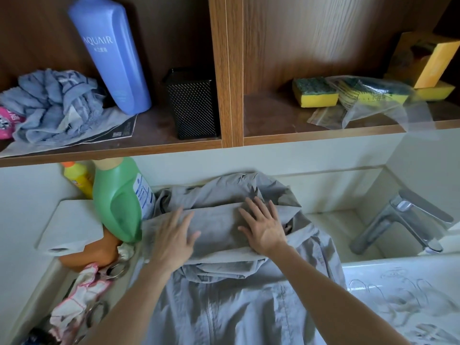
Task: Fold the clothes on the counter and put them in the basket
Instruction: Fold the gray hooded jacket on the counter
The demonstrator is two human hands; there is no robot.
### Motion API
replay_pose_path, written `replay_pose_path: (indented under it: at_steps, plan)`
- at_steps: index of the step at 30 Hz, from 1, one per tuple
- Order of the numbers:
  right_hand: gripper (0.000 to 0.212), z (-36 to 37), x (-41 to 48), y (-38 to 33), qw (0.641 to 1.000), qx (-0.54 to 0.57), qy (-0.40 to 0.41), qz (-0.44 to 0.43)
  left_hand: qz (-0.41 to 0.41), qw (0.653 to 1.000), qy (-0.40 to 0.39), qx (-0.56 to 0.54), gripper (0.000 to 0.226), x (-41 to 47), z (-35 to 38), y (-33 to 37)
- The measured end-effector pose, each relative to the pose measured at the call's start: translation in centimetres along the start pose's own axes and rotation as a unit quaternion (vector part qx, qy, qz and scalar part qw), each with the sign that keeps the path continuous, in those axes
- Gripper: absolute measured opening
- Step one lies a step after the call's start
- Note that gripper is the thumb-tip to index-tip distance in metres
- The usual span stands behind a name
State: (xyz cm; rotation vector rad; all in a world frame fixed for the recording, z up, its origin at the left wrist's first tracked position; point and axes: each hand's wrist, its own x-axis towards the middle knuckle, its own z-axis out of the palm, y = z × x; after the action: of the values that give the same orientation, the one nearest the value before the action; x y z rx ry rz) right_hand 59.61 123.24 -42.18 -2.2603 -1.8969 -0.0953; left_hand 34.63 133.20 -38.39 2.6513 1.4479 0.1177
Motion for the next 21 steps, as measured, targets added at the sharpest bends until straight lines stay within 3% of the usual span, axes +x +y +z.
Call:
replay_pose_path:
  at_steps: [3,6,13,15,19,21]
  plan:
    - [0.065,1.8,-1.9,2.3,0.993,-0.026,-0.065,0.094,-0.028,0.992,-0.117,0.029,0.084,0.1,3.7,0.0]
    - [0.070,2.7,-3.3,5.8,0.978,-0.023,-0.090,0.185,-0.046,0.992,-0.117,0.024,0.101,-0.4,6.7,-1.1]
    - [0.071,3.0,-0.9,8.4,0.975,0.012,-0.102,0.197,-0.041,0.998,-0.043,0.026,0.077,-0.4,8.0,0.0]
    - [0.070,3.1,-0.6,8.6,0.975,0.011,-0.107,0.195,-0.023,0.997,-0.066,0.027,0.084,-0.1,7.5,-0.1]
    - [0.065,2.7,1.8,8.7,0.958,-0.012,-0.182,0.223,-0.021,0.968,-0.237,-0.075,0.080,2.7,4.8,-2.0]
    - [0.061,1.6,3.6,7.4,0.948,-0.053,-0.207,0.237,-0.016,0.972,-0.193,-0.130,0.069,2.7,3.8,-2.9]
